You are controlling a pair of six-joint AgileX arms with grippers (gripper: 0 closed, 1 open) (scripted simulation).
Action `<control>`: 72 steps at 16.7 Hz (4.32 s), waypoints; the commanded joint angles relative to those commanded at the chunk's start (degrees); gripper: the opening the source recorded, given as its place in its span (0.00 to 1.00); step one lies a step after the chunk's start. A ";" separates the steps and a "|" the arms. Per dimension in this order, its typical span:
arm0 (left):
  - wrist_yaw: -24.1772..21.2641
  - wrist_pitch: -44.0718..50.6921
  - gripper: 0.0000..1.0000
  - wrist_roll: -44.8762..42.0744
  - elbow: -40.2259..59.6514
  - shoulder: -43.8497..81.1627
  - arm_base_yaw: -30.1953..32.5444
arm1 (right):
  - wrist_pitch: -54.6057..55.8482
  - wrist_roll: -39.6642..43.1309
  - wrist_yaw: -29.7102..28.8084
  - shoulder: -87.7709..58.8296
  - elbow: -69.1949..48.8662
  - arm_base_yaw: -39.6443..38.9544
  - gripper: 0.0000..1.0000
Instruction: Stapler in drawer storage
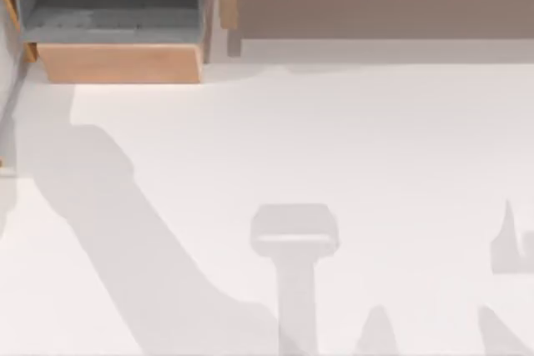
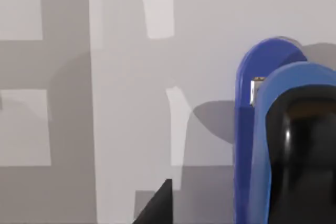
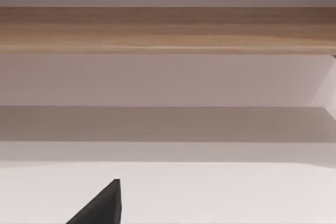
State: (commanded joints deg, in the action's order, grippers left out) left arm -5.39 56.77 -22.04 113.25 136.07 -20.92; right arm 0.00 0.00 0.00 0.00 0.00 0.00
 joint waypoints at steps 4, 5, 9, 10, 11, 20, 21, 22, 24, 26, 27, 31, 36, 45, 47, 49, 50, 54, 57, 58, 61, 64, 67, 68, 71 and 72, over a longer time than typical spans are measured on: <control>0.00 0.00 1.00 0.00 0.00 0.00 0.00 | 0.00 0.00 0.00 0.00 0.00 0.00 1.00; 0.00 0.00 1.00 0.00 0.00 0.00 0.00 | 0.00 0.00 0.00 0.00 0.00 0.00 1.00; 0.00 -0.01 1.00 0.00 0.01 0.00 0.07 | 0.00 0.00 0.00 0.00 0.00 0.00 1.00; 0.00 -0.01 1.00 0.00 0.01 0.00 0.07 | 0.00 0.00 0.00 0.00 0.00 0.00 1.00; -0.27 -0.54 1.00 -0.11 -0.09 -0.44 0.02 | 0.00 0.00 0.00 0.00 0.00 0.00 1.00; -11.85 -32.09 1.00 -6.10 -12.22 -14.45 -7.04 | 0.00 0.00 0.00 0.00 0.00 0.00 1.00; -13.30 -38.54 1.00 -7.53 -15.05 -15.64 -9.39 | 0.00 0.00 0.00 0.00 0.00 0.00 1.00; -14.72 -45.50 1.00 -9.16 -18.09 -16.67 -11.90 | 0.00 0.00 0.00 0.00 0.00 0.00 1.00; -17.46 -61.03 1.00 -13.15 -24.67 -18.32 -17.02 | 0.00 0.00 0.00 0.00 0.00 0.00 1.00; -20.13 -77.59 1.00 -18.07 -31.70 -19.48 -21.82 | 0.00 0.00 0.00 0.00 0.00 0.00 1.00; -21.45 -85.81 1.00 -20.82 -35.31 -19.94 -23.97 | 0.00 0.00 0.00 0.00 0.00 0.00 1.00; -26.64 -114.41 1.00 -33.39 -50.08 -21.34 -29.88 | 0.00 0.00 0.00 0.00 0.00 0.00 1.00; -32.46 -137.82 1.00 -49.98 -67.83 -22.85 -30.88 | 0.00 0.00 0.00 0.00 0.00 0.00 1.00; -38.11 -145.55 1.00 -68.68 -87.74 -22.09 -20.81 | 0.00 0.00 0.00 0.00 0.00 0.00 1.00; -38.24 -145.04 1.00 -69.12 -88.18 -21.97 -20.28 | 0.00 0.00 0.00 0.00 0.00 0.00 1.00; -38.24 -145.04 1.00 -69.12 -88.18 -21.97 -20.28 | 0.00 0.00 0.00 0.00 0.00 0.00 1.00; -38.24 -145.04 1.00 -69.12 -88.18 -21.97 -20.28 | 0.00 0.00 0.00 0.00 0.00 0.00 1.00; -36.97 -143.98 1.00 -69.07 -86.42 -21.31 -19.00 | 0.00 0.00 0.00 0.00 0.00 0.00 1.00; -34.98 -142.53 1.00 -69.05 -83.91 -20.29 -17.00 | 0.00 0.00 0.00 0.00 0.00 0.00 1.00; -34.82 -142.41 1.00 -69.04 -83.70 -20.21 -16.83 | 0.00 0.00 0.00 0.00 0.00 0.00 1.00; -34.82 -142.41 1.00 -69.04 -83.70 -20.21 -16.83 | 0.00 0.00 0.00 0.00 0.00 0.00 1.00; -34.82 -142.41 0.77 -69.04 -83.70 -20.21 -16.83 | 0.00 0.00 0.00 0.00 0.00 0.00 1.00; -34.82 -142.41 0.55 -69.04 -83.70 -20.21 -16.83 | 0.00 0.00 0.00 0.00 0.00 0.00 1.00; -34.82 -142.41 0.47 -69.04 -83.70 -20.21 -16.83 | 0.00 0.00 0.00 0.00 0.00 0.00 1.00; -34.82 -142.41 0.25 -69.04 -83.70 -20.21 -16.83 | 0.00 0.00 0.00 0.00 0.00 0.00 1.00; -34.82 -142.41 0.17 -69.04 -83.70 -20.21 -16.83 | 0.00 0.00 0.00 0.00 0.00 0.00 1.00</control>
State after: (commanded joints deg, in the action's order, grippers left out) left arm -40.20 -85.65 -91.08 29.55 115.87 -37.75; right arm 0.00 0.00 0.00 0.00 0.00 0.00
